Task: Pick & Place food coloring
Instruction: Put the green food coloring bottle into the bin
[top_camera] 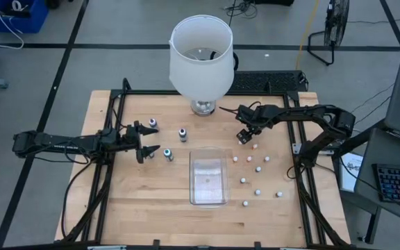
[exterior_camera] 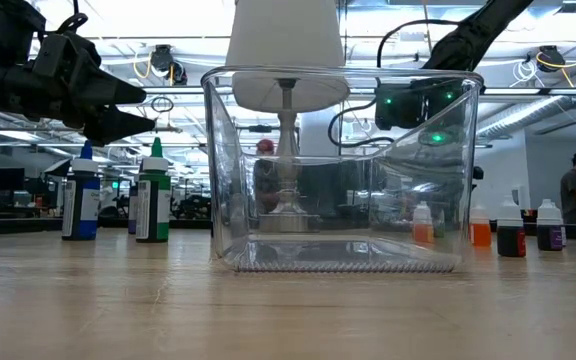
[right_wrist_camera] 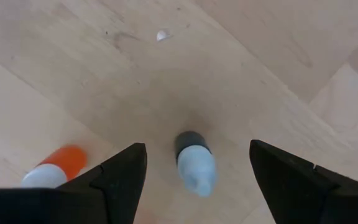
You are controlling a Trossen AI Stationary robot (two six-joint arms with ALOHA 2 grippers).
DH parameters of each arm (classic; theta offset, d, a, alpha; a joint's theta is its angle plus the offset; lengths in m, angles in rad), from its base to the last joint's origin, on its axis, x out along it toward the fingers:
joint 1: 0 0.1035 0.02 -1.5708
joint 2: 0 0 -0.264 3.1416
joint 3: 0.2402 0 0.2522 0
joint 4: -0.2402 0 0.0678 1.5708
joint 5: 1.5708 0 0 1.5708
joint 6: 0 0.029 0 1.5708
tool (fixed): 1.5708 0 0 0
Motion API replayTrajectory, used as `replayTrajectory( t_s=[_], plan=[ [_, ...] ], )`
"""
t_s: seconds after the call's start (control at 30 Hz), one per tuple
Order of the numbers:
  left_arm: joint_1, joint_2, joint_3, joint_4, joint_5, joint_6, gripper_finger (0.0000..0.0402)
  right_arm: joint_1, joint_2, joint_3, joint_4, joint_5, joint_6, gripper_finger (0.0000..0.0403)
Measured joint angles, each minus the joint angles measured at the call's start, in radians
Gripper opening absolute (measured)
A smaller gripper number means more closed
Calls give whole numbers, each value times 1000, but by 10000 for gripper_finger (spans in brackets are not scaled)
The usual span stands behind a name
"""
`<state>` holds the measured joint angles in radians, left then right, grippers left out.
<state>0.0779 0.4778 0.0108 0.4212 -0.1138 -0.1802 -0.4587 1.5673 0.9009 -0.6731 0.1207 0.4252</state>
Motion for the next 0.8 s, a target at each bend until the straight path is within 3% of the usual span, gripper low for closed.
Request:
replayTrajectory(
  t_s=[0.8],
  plan=[
    [0, 0, 0, 0, 0, 0, 379, 0, 0, 0, 5, -42, -37, 62]
  ],
)
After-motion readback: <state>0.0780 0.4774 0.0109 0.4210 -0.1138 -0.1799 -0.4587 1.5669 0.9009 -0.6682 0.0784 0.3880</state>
